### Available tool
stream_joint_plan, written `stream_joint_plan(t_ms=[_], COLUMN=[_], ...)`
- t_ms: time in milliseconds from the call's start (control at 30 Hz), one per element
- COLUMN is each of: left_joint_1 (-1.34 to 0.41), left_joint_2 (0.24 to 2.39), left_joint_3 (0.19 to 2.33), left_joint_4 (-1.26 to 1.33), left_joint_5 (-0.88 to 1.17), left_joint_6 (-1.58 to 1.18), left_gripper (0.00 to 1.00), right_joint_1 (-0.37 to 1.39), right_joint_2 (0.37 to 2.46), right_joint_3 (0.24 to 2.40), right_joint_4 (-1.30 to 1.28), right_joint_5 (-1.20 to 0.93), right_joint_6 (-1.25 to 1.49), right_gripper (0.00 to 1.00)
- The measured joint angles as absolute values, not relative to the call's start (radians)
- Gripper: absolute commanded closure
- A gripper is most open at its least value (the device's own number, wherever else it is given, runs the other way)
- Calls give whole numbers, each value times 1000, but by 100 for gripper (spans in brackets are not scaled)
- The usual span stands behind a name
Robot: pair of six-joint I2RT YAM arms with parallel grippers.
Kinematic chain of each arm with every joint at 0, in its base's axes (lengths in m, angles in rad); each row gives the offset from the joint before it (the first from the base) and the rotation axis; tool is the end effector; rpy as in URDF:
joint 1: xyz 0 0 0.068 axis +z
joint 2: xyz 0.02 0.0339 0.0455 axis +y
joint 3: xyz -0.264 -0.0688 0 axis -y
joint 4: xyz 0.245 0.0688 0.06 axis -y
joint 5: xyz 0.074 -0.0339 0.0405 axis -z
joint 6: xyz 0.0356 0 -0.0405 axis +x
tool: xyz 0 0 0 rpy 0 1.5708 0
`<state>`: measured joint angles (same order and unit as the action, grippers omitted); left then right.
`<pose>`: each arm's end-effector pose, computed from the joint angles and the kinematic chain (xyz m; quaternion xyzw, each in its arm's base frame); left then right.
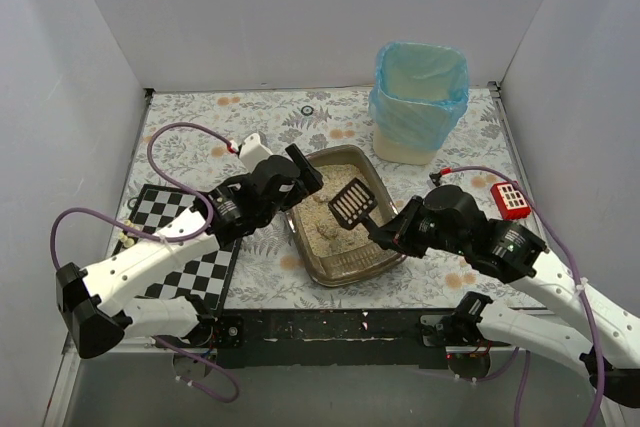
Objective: Clean the litter box
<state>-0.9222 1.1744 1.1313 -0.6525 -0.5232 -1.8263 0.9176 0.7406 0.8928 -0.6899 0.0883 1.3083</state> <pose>0.1627 -0.1852 0.3392 -0.4808 0.7392 -0.3557 0.3097 0.0950 0.1190 0.3320 0.1900 0.8479 0.4256 0.2525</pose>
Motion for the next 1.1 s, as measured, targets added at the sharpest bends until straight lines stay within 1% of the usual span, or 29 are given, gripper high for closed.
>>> stream_joint_plan(t_ms=[100, 200, 300, 500, 767, 900, 1100], left_joint_1=[-896, -832, -770, -742, -742, -742, -742], left_joint_2=[1186, 1222, 1276, 1390, 1434, 1435, 1435], left_joint_3=[1118, 1098, 1085, 1069, 1027, 1017, 996], left_joint_4=[-626, -596, -589, -545, -473, -461, -442], left_joint_5=[-525, -471, -442, -389, -328, -321, -316], left_joint_6=[-1746, -1682, -1656, -1594, -1532, -1512, -1483], left_gripper=[2, 2, 2, 2, 2, 2, 9], right_joint_1=[914, 900, 878, 764, 588, 562, 551], right_joint_2=[786, 815, 844, 964, 1054, 1118, 1244], right_joint_3=[953, 1008, 1049, 1057, 1029, 966, 984], right_joint_4=[-814, -923, -968, -973, -952, -900, -831], right_joint_5=[64, 34, -2, -160, -259, -309, -371], right_joint_6=[1305, 1306, 1305, 1272, 1206, 1188, 1136], right_gripper=[99, 99, 99, 99, 99, 99, 99])
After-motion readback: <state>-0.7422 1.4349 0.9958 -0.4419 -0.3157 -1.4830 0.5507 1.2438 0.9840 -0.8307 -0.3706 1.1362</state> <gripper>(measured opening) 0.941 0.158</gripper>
